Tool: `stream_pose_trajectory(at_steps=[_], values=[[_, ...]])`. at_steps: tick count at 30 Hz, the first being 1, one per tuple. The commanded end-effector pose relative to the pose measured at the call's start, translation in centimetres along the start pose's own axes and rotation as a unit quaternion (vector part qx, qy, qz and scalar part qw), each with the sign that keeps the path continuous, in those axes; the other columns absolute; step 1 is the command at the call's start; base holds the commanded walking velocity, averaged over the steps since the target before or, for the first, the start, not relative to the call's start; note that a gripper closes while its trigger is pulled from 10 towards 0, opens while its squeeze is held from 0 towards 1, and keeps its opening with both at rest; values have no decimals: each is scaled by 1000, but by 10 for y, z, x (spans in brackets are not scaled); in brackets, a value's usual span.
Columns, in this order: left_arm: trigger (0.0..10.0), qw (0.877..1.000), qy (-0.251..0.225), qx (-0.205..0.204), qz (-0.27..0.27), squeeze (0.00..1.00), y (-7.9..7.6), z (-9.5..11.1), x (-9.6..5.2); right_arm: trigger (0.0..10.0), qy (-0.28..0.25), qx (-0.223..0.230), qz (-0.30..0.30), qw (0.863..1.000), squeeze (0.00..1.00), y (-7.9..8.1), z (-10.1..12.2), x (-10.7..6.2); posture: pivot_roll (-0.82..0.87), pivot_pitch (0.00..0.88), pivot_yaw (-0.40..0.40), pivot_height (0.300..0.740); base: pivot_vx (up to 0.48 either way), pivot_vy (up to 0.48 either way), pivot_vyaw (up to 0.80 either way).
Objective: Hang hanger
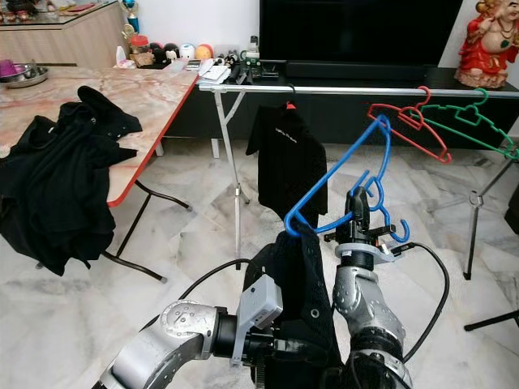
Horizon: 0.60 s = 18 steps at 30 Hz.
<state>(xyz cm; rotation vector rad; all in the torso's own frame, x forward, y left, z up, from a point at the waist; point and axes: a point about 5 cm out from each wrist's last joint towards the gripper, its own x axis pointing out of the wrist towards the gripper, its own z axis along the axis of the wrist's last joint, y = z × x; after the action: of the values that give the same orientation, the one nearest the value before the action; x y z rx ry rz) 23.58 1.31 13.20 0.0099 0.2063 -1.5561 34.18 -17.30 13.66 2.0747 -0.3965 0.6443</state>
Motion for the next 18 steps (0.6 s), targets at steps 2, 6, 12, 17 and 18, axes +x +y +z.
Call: stream_pose_trajectory(at_steps=[2, 6, 12, 17, 18], values=[[0, 1000, -1, 8, -3, 0, -1, 3, 2, 10000, 29, 8, 28, 999, 0, 6, -6, 3, 57, 44, -20, 740, 0, 0, 0], [0, 1000, 0, 7, -10, 0, -2, 3, 1, 10000, 36, 6, 26, 999, 0, 6, -6, -2, 63, 44, -17, 740, 0, 0, 0], [0, 999, 15, -6, -30, 0, -7, -1, -7, 10000, 25, 8, 74, 997, 0, 24, 0, 12, 62, 44, -9, 740, 0, 0, 0], [0, 998, 44, -23, -29, 0, -10, -13, -25, 10000, 44, 1, 126, 991, 0, 46, -5, 42, 59, 45, -2, 740, 0, 0, 0], [0, 998, 46, -30, -30, 0, -12, -16, -29, 10000, 48, 2, 141, 989, 0, 52, -8, 51, 62, 43, 2, 740, 0, 0, 0]])
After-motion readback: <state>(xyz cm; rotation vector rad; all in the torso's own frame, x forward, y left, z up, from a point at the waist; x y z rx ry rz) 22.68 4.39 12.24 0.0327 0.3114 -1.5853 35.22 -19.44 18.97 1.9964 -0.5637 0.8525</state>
